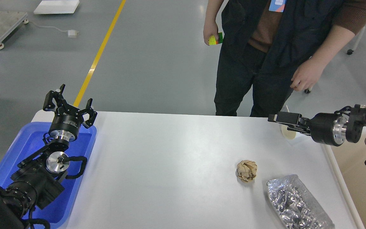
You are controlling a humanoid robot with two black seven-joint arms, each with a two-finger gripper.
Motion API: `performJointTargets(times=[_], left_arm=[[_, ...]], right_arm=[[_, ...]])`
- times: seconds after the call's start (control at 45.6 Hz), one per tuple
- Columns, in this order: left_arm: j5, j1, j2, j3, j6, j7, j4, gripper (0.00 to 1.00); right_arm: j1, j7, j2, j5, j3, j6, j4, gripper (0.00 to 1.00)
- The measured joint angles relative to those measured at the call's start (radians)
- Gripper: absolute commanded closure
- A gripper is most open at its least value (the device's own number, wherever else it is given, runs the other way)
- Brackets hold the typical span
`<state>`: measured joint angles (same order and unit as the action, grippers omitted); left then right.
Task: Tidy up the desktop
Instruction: 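Lower the right gripper onto the silver foil bag and grasp it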
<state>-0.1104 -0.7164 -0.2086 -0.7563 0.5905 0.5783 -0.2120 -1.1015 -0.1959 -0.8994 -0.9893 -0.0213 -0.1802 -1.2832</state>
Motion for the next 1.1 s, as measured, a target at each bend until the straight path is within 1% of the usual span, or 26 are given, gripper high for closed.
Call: performJointTargets(times=[0.241, 0.46, 0.723, 0.876, 1.096], left_arm=[[0.000, 0.000, 0.000, 0.000, 0.000, 0.000, 0.000, 0.00], [0.000, 0.000, 0.000, 0.000, 0.000, 0.000, 0.000, 0.00], [0.000, 0.000, 0.000, 0.000, 0.000, 0.000, 0.000, 0.00], [0.000, 0.000, 0.000, 0.000, 0.000, 0.000, 0.000, 0.00], [0.000, 0.000, 0.000, 0.000, 0.000, 0.000, 0.000, 0.00]], right_arm=[[-0.206, -0.046, -0.018, -0.108, -0.318, 0.003, -0.035, 0.00], [-0.298, -0.074, -0.040, -0.139, -0.502, 0.020, -0.049, 0.00], [-0.321, -0.085, -0.034, -0.148, -0.722, 0.134, -0.049, 0.00], [-0.296, -0.086, -0.024, -0.147, -0.785, 0.187, -0.045, 0.00], [-0.245, -0.084, 0.004, -0.101, -0.822, 0.245, -0.039, 0.00]])
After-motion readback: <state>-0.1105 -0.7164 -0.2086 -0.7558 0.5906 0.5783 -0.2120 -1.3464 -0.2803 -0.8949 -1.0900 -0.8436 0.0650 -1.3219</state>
